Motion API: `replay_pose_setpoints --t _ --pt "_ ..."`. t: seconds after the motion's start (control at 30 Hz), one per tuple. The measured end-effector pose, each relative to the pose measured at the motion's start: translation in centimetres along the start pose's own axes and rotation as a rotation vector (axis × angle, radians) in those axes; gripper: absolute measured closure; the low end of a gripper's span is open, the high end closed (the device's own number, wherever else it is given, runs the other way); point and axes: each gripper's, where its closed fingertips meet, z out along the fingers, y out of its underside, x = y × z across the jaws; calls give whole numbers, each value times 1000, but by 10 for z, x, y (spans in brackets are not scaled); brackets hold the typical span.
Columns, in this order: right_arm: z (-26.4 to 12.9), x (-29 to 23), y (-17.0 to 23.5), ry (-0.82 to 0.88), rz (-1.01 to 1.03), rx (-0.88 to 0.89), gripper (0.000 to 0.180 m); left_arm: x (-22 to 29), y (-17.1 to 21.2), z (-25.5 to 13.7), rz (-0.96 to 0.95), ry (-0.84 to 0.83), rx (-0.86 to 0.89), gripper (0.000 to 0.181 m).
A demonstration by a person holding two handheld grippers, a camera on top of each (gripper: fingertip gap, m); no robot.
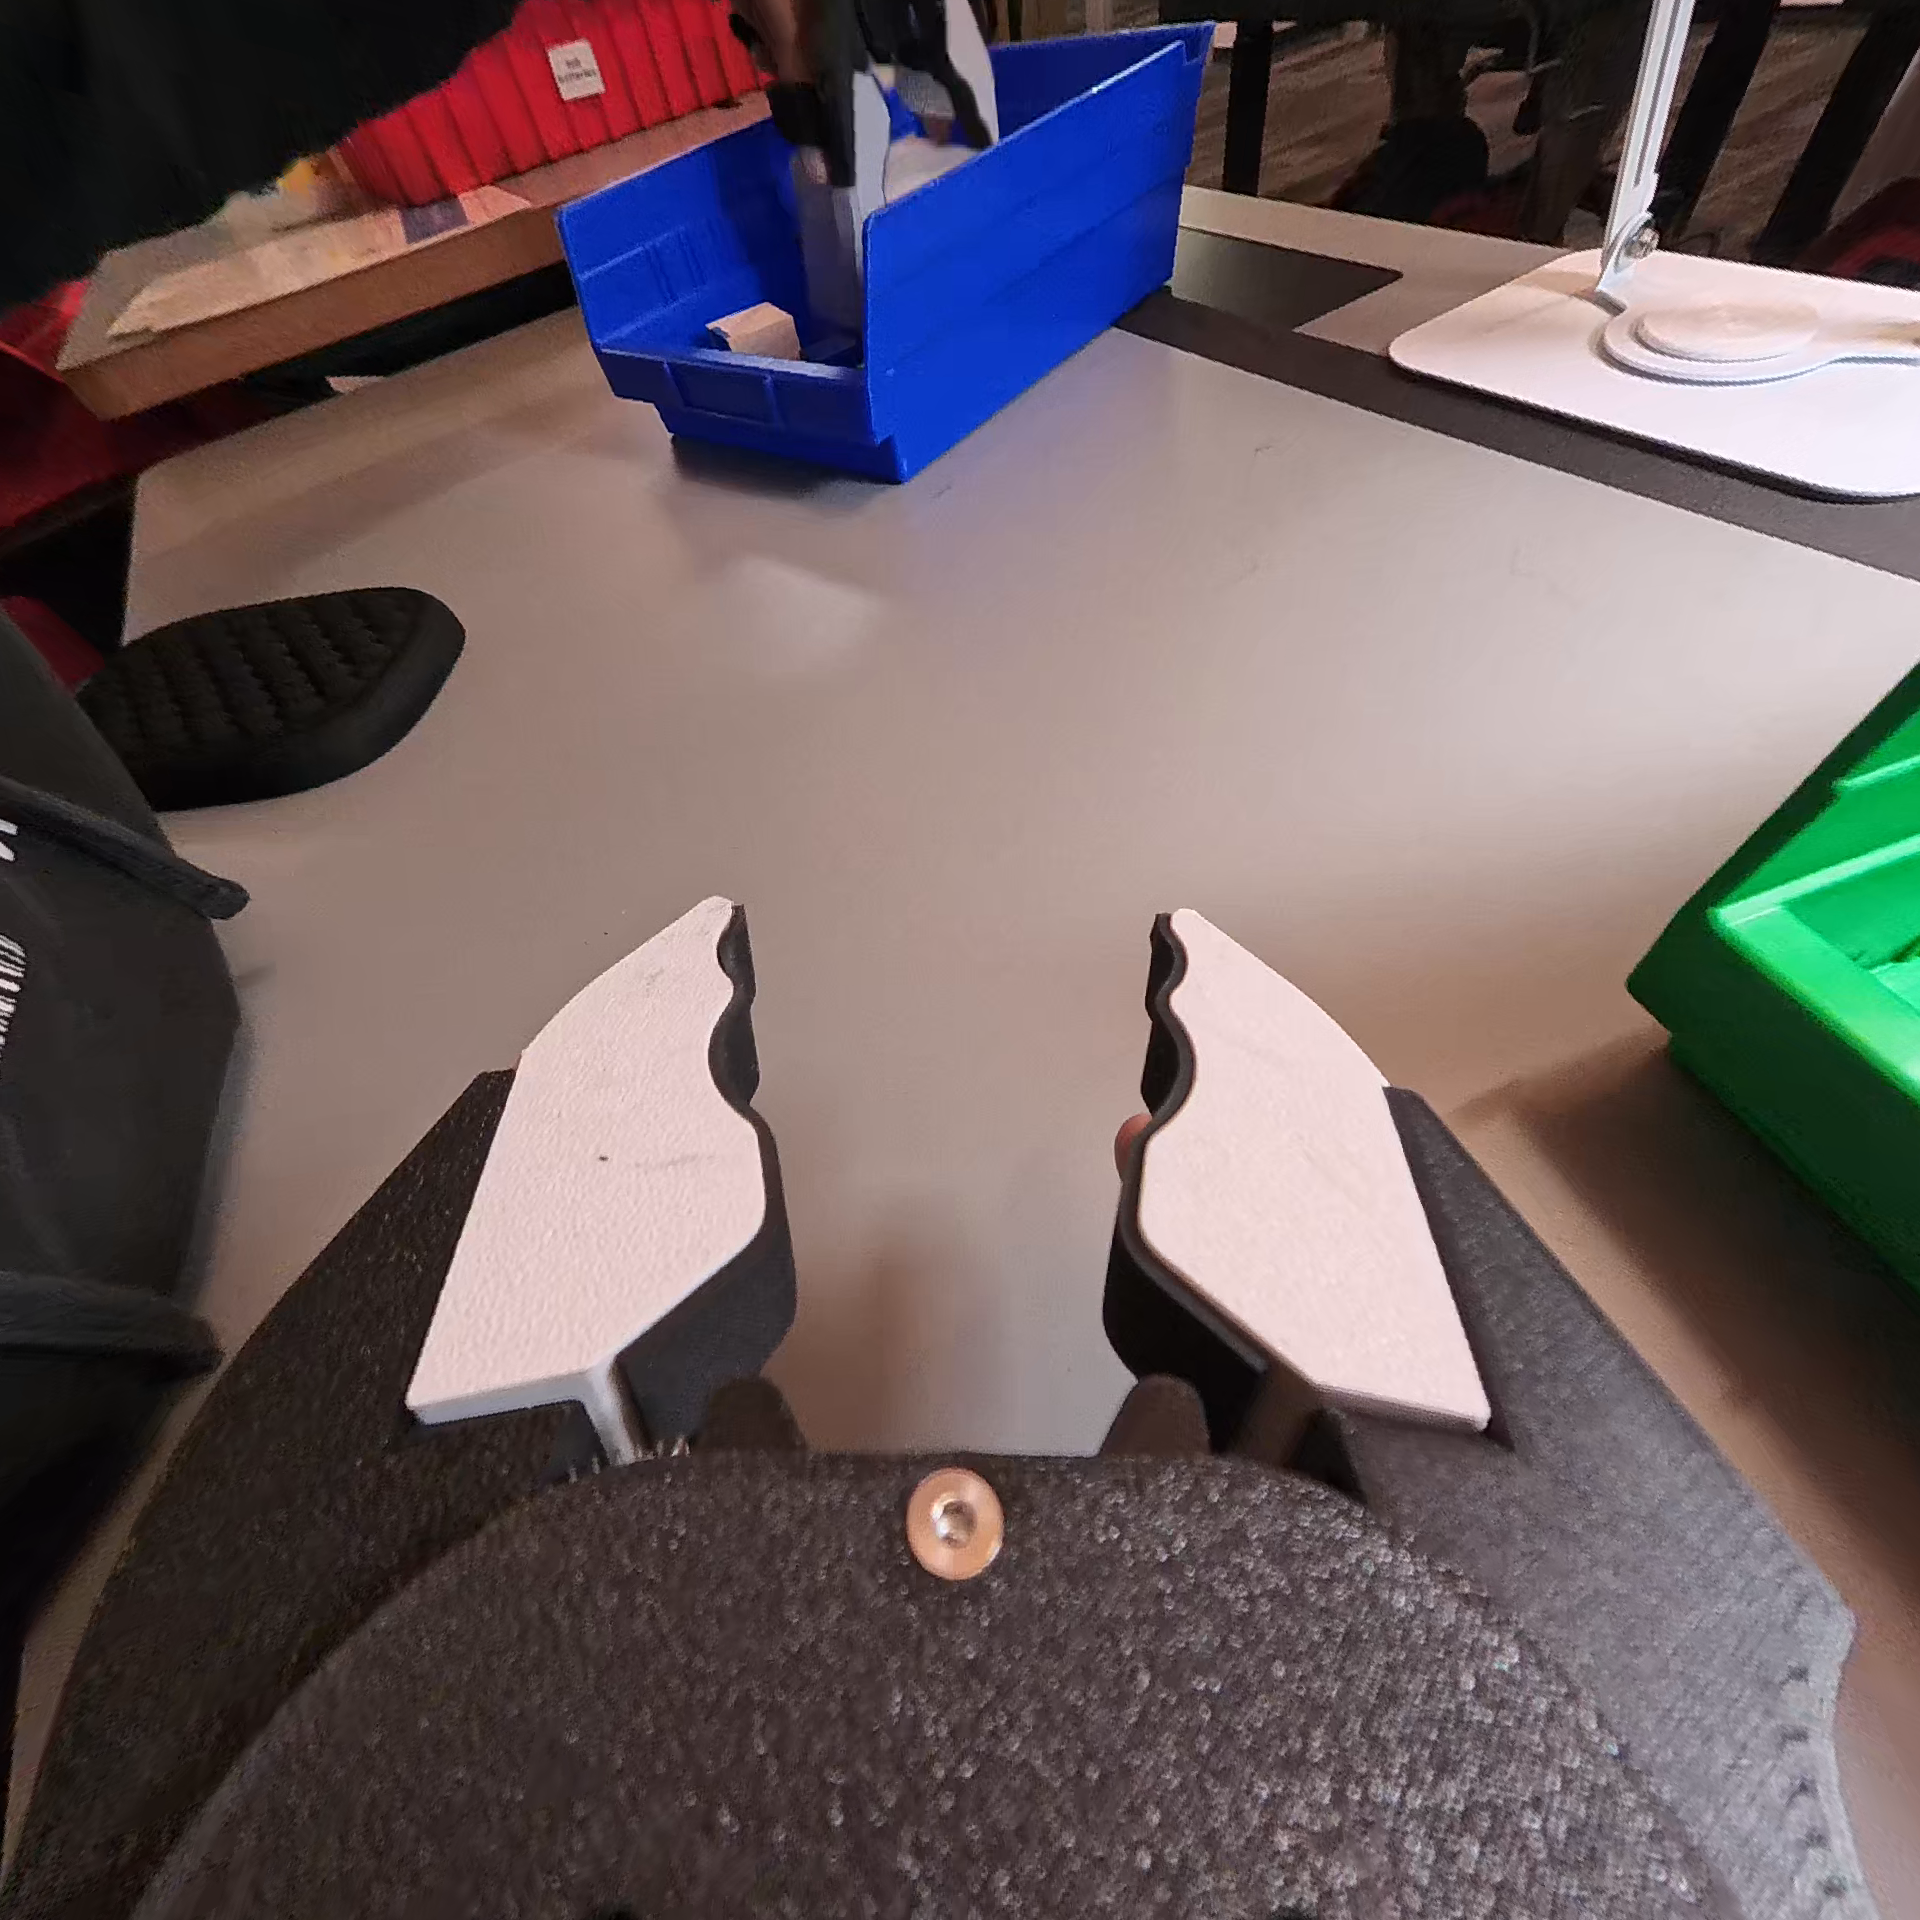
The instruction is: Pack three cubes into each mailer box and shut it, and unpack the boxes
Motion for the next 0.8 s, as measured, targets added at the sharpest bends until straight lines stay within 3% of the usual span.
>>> replay_pose_setpoints --t 0.23,0.43,0.57,0.8 --pt "-1 -5 -3 4 -50 14 108 6 -8 -108 6 -152 150 51" --pt "4 -12 -8 68 -187 20 107 94 -51 -181 150 -170 272 51" --pt "15 -23 -10 95 -305 7 104 192 -106 -178 290 -66 374 51" --pt "24 -26 -16 254 -670 -22 92 339 -174 -128 388 298 430 51"
